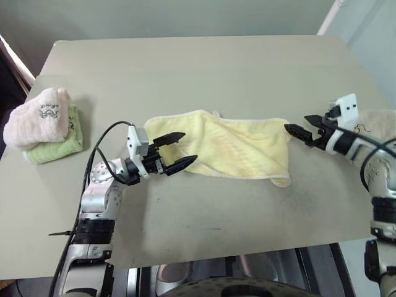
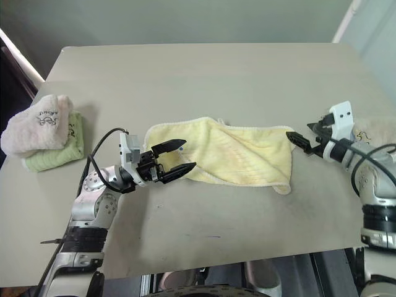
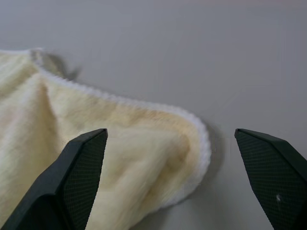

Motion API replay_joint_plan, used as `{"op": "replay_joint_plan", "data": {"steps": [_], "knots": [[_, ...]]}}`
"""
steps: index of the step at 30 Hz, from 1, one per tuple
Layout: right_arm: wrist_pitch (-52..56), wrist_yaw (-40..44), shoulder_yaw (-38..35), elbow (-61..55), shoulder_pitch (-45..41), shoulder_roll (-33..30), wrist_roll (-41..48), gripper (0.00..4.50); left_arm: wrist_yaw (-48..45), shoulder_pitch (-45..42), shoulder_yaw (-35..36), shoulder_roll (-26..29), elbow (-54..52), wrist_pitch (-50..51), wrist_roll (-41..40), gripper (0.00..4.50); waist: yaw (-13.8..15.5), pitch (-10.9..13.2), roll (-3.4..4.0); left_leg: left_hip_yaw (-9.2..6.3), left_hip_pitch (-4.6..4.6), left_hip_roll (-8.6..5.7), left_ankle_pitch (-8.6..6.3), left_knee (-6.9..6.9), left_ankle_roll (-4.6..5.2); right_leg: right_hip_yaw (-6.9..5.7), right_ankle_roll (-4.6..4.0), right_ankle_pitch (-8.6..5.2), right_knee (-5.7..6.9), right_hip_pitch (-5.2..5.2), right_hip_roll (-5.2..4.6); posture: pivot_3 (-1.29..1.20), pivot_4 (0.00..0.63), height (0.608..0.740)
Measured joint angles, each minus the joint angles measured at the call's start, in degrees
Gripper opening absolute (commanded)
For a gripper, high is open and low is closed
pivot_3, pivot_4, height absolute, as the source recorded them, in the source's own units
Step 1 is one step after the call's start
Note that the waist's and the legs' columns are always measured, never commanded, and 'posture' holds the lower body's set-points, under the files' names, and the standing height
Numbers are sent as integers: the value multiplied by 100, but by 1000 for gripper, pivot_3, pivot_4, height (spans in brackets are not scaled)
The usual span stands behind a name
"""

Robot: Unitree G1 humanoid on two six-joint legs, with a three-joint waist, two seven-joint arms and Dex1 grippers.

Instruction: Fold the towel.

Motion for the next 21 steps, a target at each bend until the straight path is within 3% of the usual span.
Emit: {"op": "replay_joint_plan", "data": {"steps": [7,21], "knots": [[-892,500,509,1948,-1163,186,-697,4484,183,181,10,-13,-160,-4,4,4500,5,1,3,0,-3,1,0,-7,0,-3,3,4,-1,-7,-2,0,150,740],[-2651,1607,1180,4704,-2212,410,-1968,4484,222,443,78,35,-291,-114,-5,4500,13,2,6,1,-8,10,-1,-44,-2,-14,-18,16,7,-28,-6,0,150,740]]}}
